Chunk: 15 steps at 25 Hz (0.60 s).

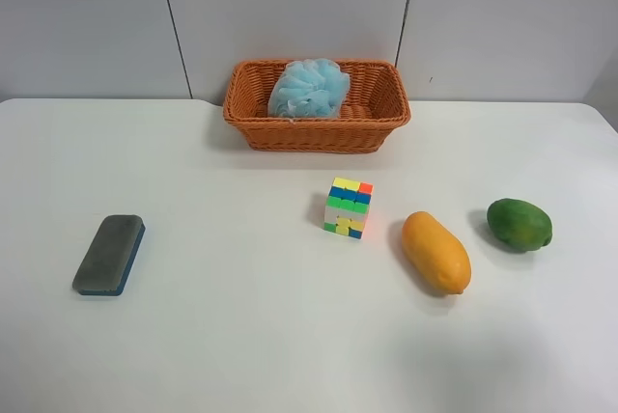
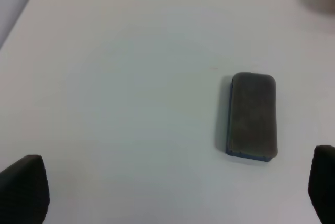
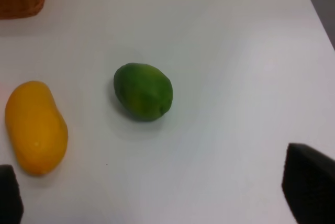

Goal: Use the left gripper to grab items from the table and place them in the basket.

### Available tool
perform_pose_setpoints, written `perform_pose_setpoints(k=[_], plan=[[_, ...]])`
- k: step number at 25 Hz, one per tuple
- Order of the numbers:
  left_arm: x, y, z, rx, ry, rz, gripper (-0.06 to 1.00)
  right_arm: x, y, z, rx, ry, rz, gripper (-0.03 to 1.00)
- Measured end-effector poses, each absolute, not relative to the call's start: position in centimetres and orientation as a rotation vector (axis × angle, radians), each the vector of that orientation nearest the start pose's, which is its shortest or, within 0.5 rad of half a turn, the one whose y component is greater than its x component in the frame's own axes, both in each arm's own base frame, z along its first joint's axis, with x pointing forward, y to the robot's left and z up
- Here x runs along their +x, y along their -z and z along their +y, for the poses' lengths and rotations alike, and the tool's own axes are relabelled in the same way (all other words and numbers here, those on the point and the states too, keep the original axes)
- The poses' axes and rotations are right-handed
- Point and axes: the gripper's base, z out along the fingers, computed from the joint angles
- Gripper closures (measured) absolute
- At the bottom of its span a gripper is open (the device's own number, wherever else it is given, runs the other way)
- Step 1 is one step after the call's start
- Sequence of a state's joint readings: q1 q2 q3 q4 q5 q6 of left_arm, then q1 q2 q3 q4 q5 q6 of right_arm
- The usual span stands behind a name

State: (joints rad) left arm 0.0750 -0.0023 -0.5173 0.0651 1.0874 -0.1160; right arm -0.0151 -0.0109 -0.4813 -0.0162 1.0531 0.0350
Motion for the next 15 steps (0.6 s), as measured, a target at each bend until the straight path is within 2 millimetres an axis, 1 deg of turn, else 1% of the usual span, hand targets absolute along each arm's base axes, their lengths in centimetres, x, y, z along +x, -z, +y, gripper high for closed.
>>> perform_pose_setpoints(k=[15], plan=[[-0.78, -27.96, 0.41, -0.196, -0.046, 2.025, -0.05, -0.41, -27.26, -0.12, 0.052, 0.007, 2.044, -0.03]])
